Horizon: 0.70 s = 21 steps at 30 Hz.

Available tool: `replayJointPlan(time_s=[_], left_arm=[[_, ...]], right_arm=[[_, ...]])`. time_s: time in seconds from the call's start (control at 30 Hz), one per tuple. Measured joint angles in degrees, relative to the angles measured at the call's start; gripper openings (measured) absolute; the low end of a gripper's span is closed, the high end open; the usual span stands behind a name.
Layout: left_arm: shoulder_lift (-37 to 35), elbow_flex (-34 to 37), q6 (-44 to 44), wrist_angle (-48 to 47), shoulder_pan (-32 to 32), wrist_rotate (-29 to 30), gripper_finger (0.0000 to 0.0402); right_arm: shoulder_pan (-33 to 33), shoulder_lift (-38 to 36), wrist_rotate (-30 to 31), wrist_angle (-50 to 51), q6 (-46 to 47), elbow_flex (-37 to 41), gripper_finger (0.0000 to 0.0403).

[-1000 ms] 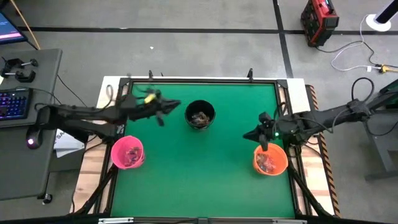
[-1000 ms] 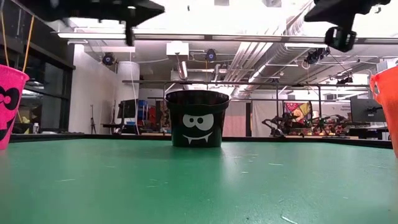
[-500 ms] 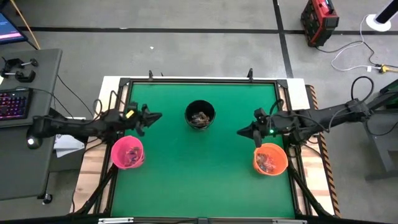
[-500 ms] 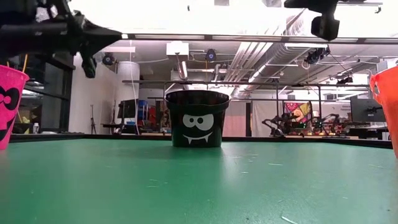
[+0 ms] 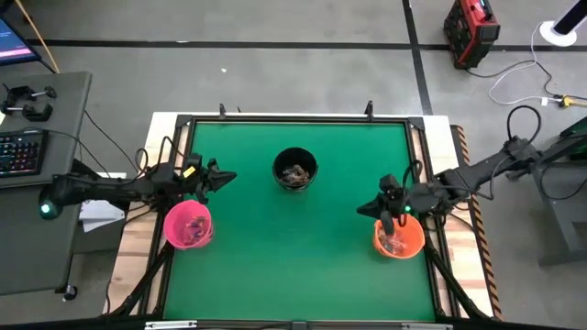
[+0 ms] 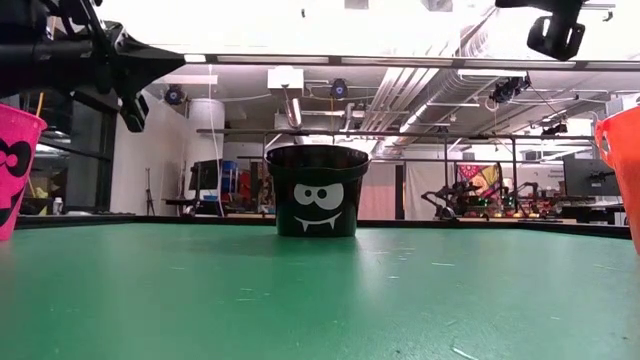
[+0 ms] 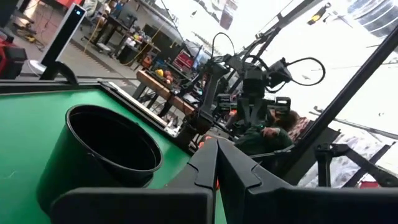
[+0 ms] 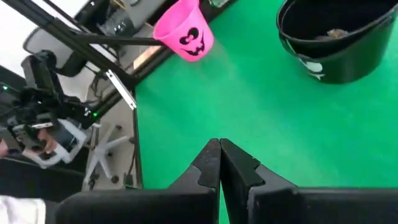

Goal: Sort candy by brand, put in halloween buckets
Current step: Return to Home Position

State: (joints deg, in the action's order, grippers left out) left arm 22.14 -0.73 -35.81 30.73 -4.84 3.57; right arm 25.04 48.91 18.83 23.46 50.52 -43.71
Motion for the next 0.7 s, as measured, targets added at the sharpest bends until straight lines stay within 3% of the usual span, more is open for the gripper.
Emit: replayJointPlan(time_s=[0.1, 0.17, 0.33, 0.5, 0.7], left_arm=[[0.0, 0.0, 0.0, 0.0, 0.0, -0.4, 0.0], [0.1, 0.0, 0.0, 0.0, 0.0, -0.5, 0.0], [0.2, 0.0, 0.0, -0.1, 0.0, -0.5, 0.0], [0.2, 0.0, 0.0, -0.1, 0.0, -0.5, 0.0], [0.2, 0.0, 0.0, -0.2, 0.0, -0.5, 0.0]], right_arm=[[0.3, -1.5, 1.4, -6.4, -2.2, 4.4, 0.0], [-1.5, -2.9, 0.3, -16.4, -5.0, 9.2, 0.0], [-12.0, -7.6, -10.2, -35.5, -10.4, 21.2, 0.0], [-22.5, -13.4, -19.1, -38.3, -19.0, 28.2, 0.0], [-28.7, -21.3, -23.9, -40.9, -22.0, 37.3, 0.0]])
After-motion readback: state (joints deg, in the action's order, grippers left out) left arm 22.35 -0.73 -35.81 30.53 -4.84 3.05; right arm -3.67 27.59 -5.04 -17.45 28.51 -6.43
